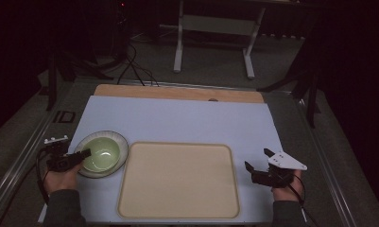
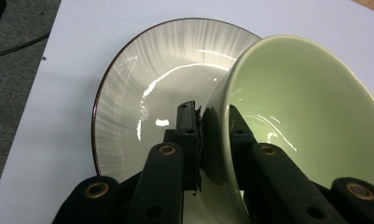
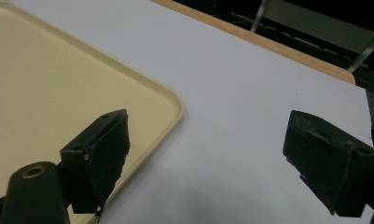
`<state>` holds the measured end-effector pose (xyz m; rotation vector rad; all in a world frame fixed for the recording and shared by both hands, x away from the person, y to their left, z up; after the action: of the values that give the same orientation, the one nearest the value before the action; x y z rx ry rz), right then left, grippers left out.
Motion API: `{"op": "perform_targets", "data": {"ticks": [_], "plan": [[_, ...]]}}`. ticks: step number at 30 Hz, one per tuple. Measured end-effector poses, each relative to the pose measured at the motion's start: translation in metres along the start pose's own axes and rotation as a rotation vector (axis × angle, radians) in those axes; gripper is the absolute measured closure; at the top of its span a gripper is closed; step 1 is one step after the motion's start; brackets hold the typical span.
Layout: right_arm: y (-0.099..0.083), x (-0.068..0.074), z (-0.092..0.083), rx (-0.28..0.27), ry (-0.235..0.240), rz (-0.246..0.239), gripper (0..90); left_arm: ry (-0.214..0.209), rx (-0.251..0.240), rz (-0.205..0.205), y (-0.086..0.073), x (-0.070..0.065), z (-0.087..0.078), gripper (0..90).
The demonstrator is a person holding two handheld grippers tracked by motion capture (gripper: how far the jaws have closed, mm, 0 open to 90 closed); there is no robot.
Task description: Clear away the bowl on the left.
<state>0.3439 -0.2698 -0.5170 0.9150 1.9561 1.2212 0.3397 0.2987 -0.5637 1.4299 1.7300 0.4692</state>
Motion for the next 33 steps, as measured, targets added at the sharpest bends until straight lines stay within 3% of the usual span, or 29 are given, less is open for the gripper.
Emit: {"op": "perform_targets", "data": {"ticks": [12,33], "plan": [[0.0,-0.001,-0.001,-0.001,-0.004,0.002,14.0,-0.007,-0.023,0.01,0.002,-0.001,-0.003,80.5],[0.001,-0.002,-0.001,-0.005,-0.005,0.007,14.0,-0.051,-0.123,0.007,0.014,-0.01,-0.014,80.2]]}}
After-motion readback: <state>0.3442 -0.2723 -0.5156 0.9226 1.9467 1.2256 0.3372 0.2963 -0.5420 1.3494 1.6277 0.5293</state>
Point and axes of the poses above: each handheld gripper's, and its own axes: z roughly forward along the jaws, y roughly out of its top, x roughly to its left, the point moved 9 cm from there along z, roughly forward along the jaws, and after that the axes turned 8 degrees about -x, right-handed, at the moved point
